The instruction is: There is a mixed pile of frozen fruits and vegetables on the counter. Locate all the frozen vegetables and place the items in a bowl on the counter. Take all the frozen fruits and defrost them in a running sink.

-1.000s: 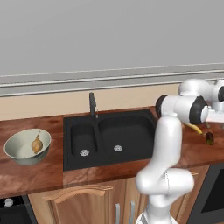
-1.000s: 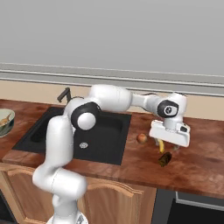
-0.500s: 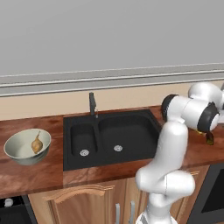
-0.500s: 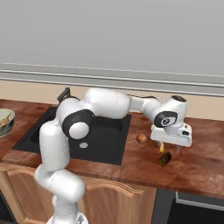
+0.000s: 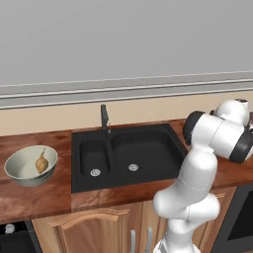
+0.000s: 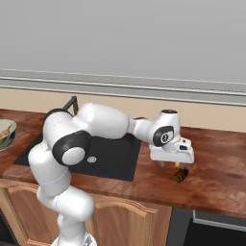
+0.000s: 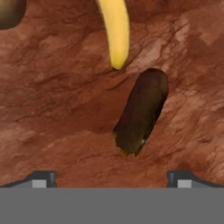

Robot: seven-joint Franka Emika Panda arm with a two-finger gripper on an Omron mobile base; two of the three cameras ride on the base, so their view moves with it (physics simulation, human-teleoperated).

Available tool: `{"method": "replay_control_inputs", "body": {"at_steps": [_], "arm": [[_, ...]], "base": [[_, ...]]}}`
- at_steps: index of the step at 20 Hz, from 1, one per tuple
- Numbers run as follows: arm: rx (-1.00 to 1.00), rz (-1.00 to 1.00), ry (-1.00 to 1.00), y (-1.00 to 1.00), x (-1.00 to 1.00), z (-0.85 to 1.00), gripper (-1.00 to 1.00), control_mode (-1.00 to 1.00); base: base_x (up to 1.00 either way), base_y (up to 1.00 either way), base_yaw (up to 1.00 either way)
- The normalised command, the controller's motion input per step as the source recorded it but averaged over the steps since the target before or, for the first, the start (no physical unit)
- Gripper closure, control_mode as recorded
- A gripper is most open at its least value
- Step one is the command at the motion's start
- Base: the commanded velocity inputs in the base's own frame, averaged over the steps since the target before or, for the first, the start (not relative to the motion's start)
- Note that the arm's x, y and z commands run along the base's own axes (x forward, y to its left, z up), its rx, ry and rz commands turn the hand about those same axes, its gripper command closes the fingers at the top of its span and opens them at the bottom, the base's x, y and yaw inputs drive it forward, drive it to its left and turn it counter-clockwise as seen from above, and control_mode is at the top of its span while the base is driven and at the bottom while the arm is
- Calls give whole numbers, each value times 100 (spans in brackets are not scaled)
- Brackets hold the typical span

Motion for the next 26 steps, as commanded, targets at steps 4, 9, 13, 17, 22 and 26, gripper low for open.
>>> {"method": "replay_control_inputs", "body": {"at_steps": [4,9,13,17,22,26], "arm": [[0,-21,23,-45,25,0,-100,-100],[2,-13,25,-35,37,1,-100,-100],[12,-5,19,-24,30,-9,-100,-100],[19,0,0,-12,4,-42,-100,-100],[12,0,-1,0,-10,-49,-100,-100],[4,0,0,0,2,-25,-100,-100]], "base": [[0,0,0],[0,0,0],[0,0,0],[0,0,0],[0,0,0],[0,0,0]]}}
